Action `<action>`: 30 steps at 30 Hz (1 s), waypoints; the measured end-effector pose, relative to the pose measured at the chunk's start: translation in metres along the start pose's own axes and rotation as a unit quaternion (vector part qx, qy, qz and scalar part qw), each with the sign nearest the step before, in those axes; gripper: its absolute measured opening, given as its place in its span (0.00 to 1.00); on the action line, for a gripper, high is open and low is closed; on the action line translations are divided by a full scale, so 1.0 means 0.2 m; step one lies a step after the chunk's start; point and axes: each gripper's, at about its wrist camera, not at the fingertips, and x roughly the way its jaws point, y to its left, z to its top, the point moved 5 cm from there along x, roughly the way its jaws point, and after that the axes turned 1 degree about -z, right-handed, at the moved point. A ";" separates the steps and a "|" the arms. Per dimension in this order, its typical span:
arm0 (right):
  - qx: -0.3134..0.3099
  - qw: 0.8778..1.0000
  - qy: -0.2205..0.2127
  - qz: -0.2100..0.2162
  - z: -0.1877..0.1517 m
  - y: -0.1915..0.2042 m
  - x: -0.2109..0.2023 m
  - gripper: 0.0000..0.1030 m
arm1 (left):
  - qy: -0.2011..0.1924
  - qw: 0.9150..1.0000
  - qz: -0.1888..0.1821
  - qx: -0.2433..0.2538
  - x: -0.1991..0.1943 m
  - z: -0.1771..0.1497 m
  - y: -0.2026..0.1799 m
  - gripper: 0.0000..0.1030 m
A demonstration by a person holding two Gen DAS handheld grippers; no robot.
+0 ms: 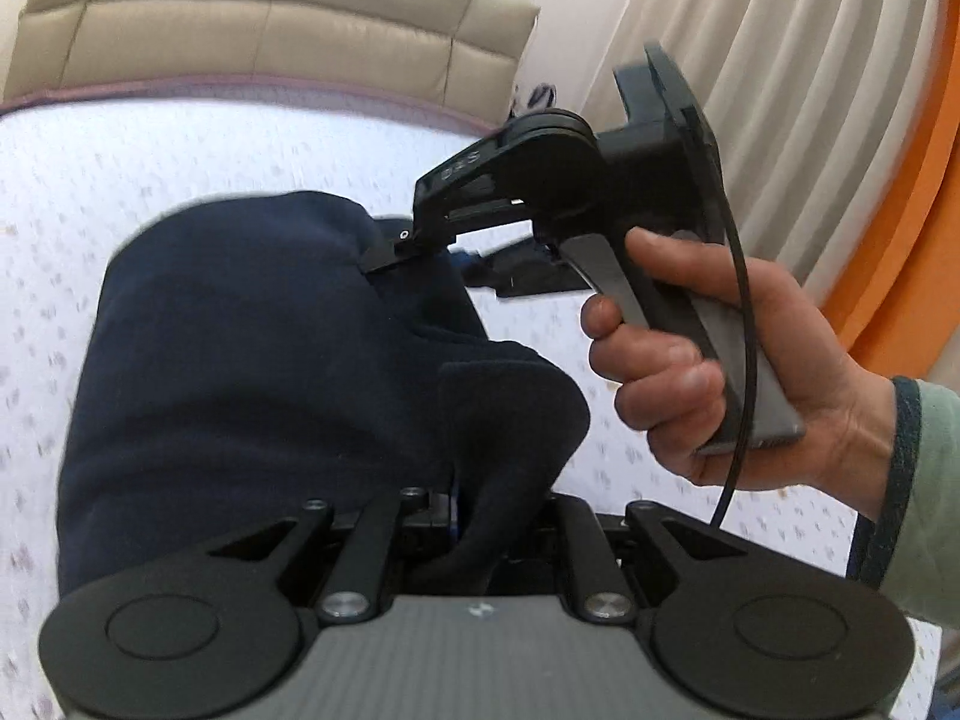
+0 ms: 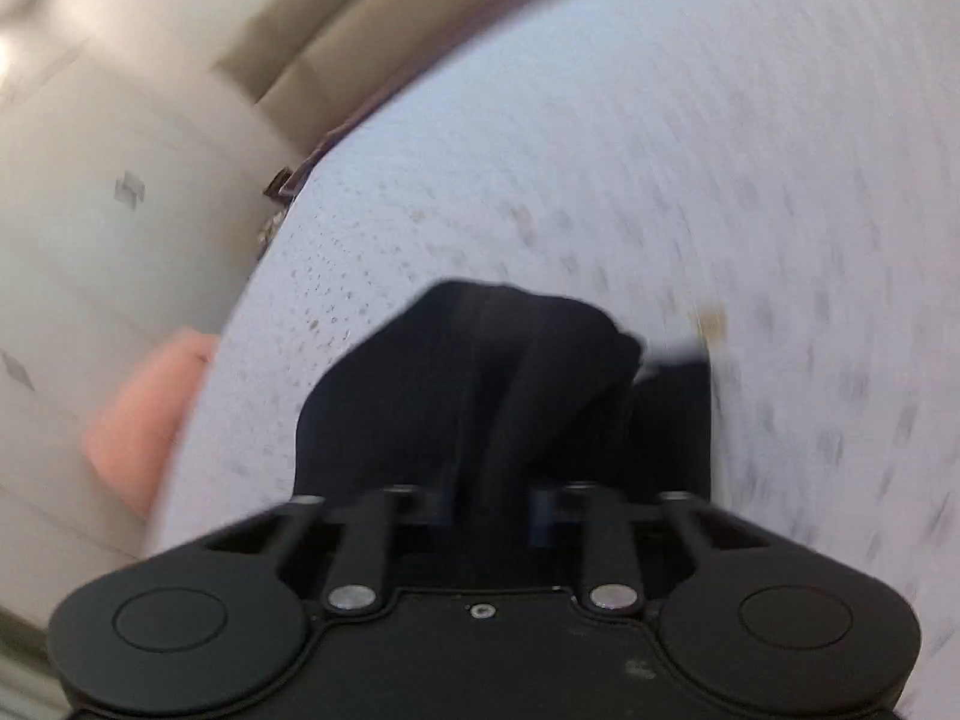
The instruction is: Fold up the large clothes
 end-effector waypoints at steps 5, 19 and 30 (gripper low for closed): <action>-0.023 0.997 -0.061 -0.030 0.14 0.07 -0.10 0.12 | -0.009 0.999 -0.005 0.030 0.09 0.10 -0.05 0.13; 0.034 0.991 -0.029 -0.128 -0.15 -0.25 -0.13 0.34 | 0.064 0.996 -0.023 0.056 0.07 -0.19 -0.20 0.27; -0.108 0.981 -0.017 -0.157 -0.44 0.21 -0.31 0.30 | 0.005 0.997 0.038 -0.063 -0.08 0.08 0.25 0.26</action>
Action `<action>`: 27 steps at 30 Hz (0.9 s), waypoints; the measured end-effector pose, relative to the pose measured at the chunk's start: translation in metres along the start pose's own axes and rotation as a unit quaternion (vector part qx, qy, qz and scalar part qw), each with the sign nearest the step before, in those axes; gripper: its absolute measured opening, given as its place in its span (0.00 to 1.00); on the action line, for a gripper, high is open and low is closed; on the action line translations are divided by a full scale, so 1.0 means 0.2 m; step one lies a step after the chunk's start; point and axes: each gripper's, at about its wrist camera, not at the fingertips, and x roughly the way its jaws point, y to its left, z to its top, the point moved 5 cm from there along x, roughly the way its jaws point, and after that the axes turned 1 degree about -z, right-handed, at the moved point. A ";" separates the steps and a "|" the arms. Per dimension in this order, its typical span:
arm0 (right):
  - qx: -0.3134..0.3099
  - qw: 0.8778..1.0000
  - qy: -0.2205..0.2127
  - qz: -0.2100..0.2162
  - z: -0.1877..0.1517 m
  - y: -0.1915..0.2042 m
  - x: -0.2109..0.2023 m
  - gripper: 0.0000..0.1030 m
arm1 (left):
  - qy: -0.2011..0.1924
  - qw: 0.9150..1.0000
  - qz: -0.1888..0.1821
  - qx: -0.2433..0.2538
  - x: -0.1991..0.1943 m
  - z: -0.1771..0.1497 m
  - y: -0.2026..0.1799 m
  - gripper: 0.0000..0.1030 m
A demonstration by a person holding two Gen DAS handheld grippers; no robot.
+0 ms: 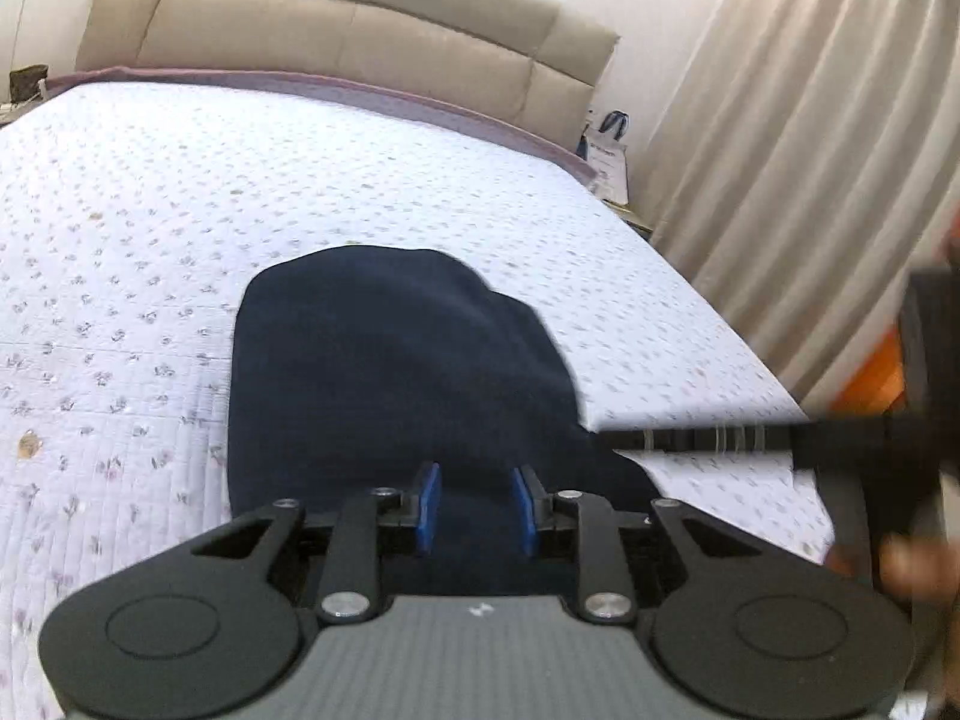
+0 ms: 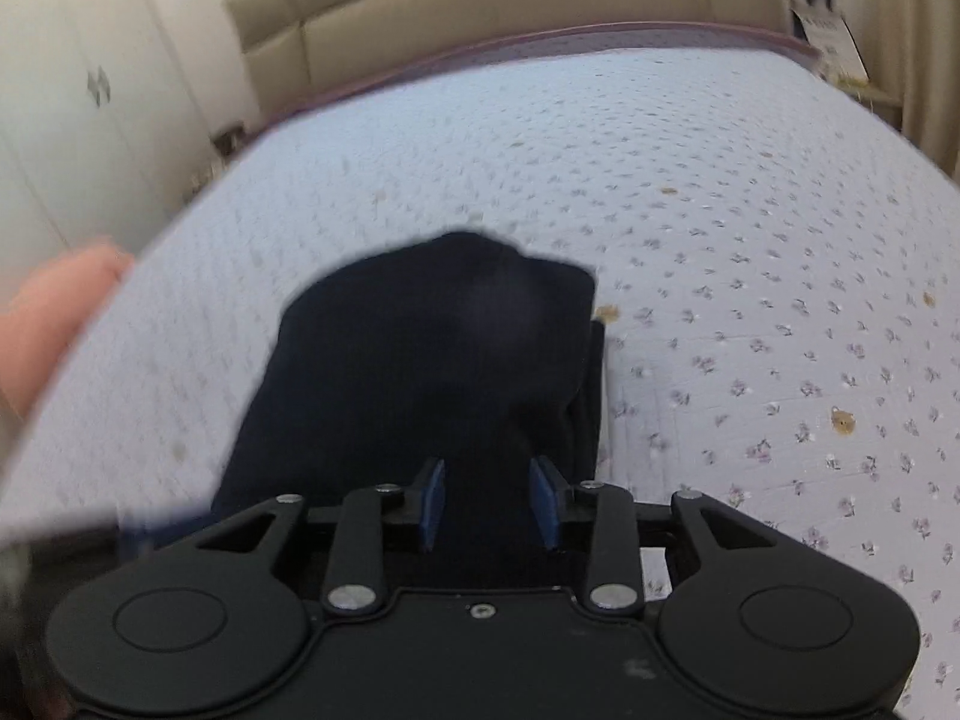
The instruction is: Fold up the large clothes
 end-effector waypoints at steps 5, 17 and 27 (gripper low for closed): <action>0.010 0.996 0.072 -0.050 -0.29 -0.05 0.22 0.00 | 0.057 0.998 0.004 -0.007 0.11 -0.16 0.12 0.11; -0.015 0.999 -0.011 0.036 0.10 0.04 0.07 0.15 | 0.036 0.999 -0.019 0.014 0.00 -0.16 0.01 0.20; -0.140 0.989 -0.002 0.055 0.27 0.27 0.64 0.00 | 0.059 0.995 -0.071 -0.024 -0.04 -0.19 0.07 0.22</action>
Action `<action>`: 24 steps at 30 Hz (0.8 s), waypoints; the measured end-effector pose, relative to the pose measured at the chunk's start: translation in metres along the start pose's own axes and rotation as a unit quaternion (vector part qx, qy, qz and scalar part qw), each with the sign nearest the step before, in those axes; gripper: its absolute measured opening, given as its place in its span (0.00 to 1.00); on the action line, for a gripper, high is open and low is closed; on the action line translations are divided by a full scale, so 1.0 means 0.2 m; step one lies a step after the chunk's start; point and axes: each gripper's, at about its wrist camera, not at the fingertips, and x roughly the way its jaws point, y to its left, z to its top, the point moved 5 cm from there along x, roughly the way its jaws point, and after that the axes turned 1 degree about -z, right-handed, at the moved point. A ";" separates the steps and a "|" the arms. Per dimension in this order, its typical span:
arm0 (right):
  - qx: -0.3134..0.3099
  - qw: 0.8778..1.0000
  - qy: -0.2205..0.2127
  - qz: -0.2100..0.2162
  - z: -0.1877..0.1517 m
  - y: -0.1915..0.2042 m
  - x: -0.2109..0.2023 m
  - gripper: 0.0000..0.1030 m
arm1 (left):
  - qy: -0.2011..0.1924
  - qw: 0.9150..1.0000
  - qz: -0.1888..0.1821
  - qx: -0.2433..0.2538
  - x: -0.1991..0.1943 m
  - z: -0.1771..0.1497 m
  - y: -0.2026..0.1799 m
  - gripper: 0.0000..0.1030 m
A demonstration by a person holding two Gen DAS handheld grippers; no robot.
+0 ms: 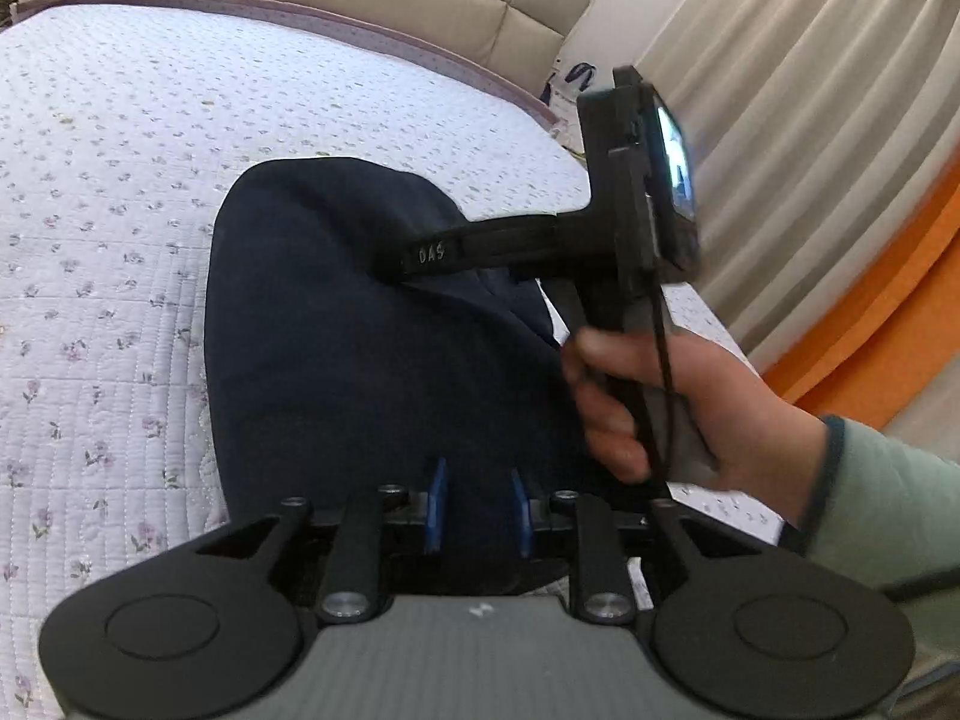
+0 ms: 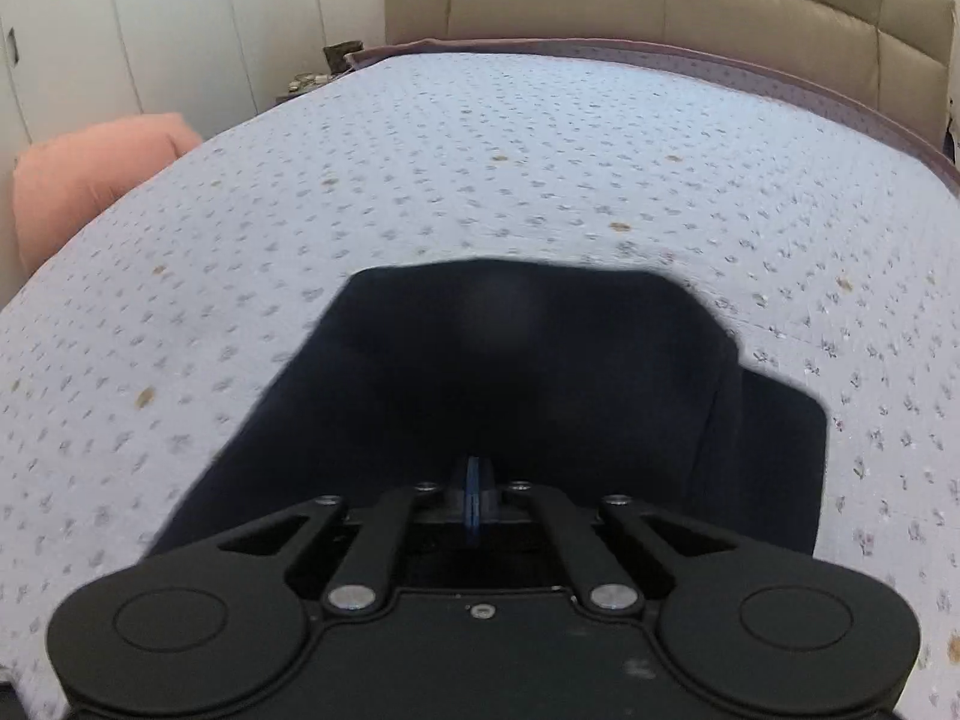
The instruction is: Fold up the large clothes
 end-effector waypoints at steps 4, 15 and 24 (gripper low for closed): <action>0.021 0.998 -0.022 -0.057 0.09 -0.10 -0.04 0.00 | 0.001 1.000 -0.015 -0.027 -0.01 0.00 0.03 0.21; -0.004 0.996 0.011 -0.090 0.24 -0.09 0.27 0.04 | 0.000 1.000 -0.010 -0.007 -0.02 -0.03 0.04 0.20; 0.099 0.986 0.002 -0.131 0.18 -0.37 0.00 0.14 | 0.002 0.999 -0.031 -0.041 -0.11 -0.03 0.08 0.18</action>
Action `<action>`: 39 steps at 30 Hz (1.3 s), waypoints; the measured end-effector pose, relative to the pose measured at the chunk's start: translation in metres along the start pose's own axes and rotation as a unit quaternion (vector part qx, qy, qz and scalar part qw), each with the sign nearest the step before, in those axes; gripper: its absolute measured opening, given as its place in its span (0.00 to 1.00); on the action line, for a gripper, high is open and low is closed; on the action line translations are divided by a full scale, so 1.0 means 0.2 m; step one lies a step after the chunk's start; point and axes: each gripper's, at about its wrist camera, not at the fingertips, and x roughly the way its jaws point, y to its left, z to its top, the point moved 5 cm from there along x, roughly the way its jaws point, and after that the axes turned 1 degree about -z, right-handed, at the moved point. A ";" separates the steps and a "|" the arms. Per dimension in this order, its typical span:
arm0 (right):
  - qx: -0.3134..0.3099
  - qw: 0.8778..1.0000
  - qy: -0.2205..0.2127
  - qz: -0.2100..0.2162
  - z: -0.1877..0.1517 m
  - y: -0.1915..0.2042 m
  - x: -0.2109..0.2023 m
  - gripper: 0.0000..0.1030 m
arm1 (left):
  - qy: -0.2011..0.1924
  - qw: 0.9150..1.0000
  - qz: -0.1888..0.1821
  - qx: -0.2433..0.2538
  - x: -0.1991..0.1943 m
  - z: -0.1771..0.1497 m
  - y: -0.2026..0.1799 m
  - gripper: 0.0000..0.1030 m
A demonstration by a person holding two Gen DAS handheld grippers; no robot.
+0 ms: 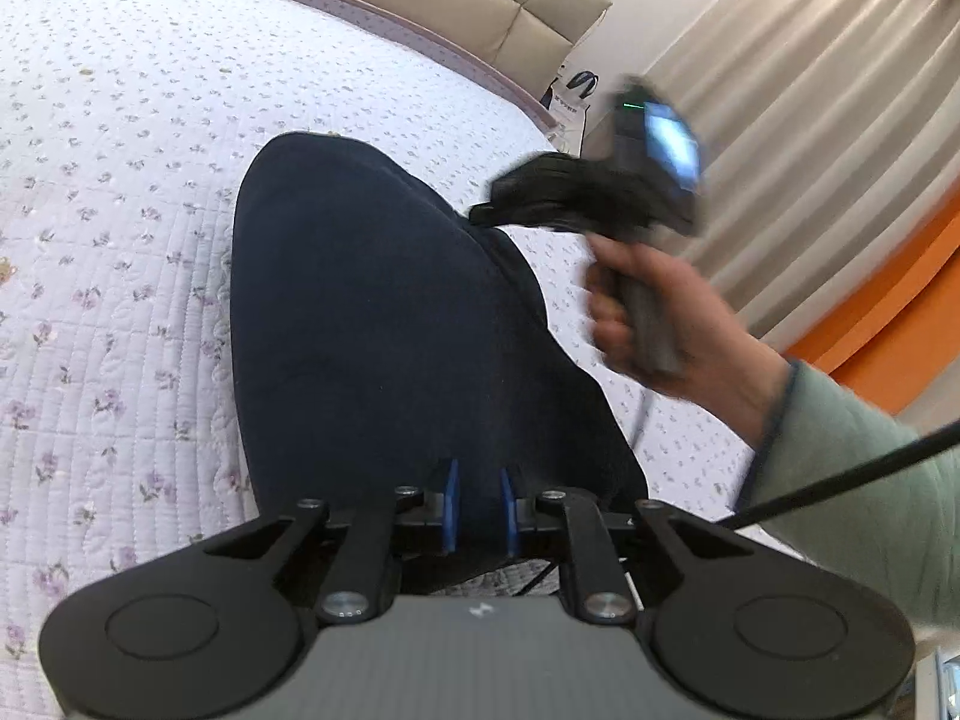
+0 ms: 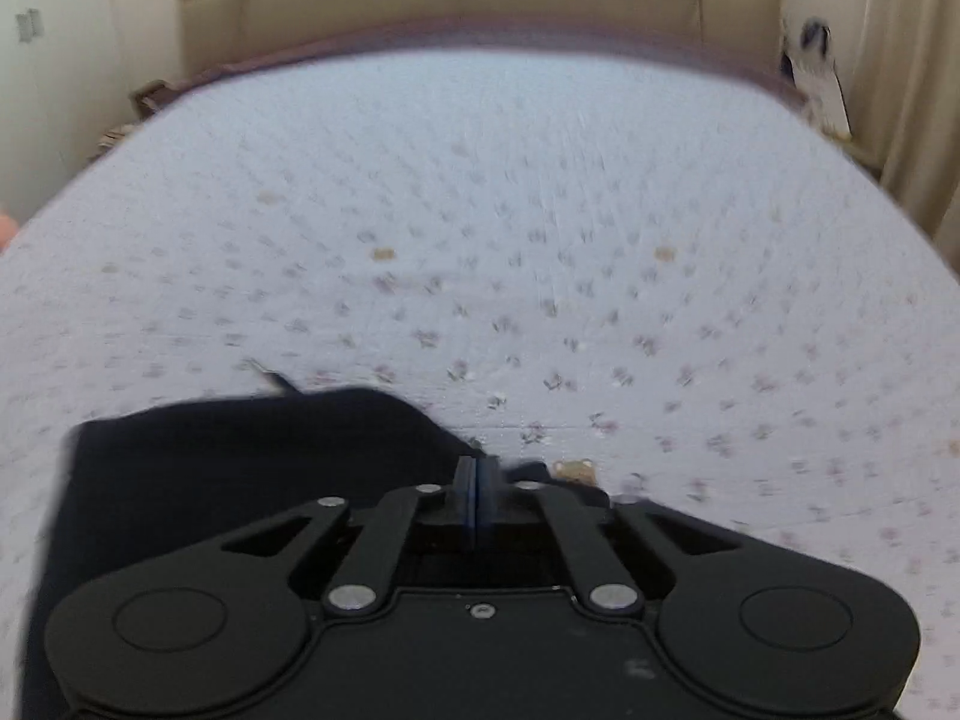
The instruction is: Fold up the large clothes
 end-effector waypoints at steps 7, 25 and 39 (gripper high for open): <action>-0.045 0.992 0.037 0.115 -0.42 0.17 -0.51 0.17 | -0.023 0.999 0.027 0.036 0.01 0.11 -0.02 0.23; -0.055 0.992 0.113 0.020 -0.88 0.10 -0.57 0.13 | 0.044 0.994 0.048 0.092 0.05 -0.07 -0.08 0.25; 0.054 0.997 0.046 0.041 -0.62 -0.17 -0.70 0.76 | -0.046 0.996 0.071 0.036 -0.18 0.21 -0.02 0.51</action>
